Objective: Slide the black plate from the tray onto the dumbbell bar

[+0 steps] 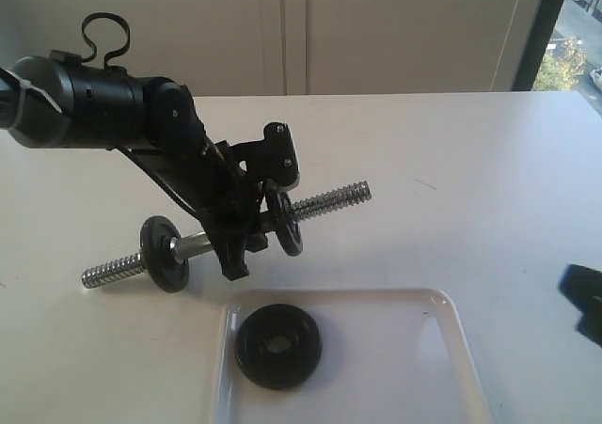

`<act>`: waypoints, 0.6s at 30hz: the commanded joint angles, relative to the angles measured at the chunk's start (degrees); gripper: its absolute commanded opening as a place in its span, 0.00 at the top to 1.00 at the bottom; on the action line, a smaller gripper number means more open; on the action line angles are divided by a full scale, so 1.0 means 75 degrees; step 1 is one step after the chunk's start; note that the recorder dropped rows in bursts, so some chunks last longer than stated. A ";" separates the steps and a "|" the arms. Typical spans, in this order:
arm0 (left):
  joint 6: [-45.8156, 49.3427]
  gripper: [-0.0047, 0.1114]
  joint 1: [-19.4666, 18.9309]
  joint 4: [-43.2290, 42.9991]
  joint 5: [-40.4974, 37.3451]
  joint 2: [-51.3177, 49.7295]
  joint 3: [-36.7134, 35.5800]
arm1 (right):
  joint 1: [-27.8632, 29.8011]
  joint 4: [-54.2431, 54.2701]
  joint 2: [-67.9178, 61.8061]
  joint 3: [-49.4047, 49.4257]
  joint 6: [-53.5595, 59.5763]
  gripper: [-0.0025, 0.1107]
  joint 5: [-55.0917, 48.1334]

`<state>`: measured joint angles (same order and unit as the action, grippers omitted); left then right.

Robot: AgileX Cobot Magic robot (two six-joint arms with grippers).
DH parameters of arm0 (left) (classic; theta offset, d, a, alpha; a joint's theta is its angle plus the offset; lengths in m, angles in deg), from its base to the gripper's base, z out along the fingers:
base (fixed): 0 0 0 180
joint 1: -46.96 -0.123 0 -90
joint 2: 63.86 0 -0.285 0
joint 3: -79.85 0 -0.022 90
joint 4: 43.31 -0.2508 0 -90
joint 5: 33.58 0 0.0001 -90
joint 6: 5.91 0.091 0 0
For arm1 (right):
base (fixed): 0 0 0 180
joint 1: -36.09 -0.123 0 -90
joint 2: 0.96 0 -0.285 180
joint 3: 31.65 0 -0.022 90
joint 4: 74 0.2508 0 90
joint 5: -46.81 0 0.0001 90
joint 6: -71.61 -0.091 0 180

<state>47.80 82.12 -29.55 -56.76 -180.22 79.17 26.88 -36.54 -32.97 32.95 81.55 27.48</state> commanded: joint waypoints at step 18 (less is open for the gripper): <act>0.0004 0.96 -0.0243 0.0305 0.0793 -0.0024 0.0158 | -0.4428 0.0754 -0.8630 -0.4219 0.5495 0.98 0.0257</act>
<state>47.90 80.89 -28.75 -53.40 -181.32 79.29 -4.52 -29.58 -96.64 1.68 121.90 26.10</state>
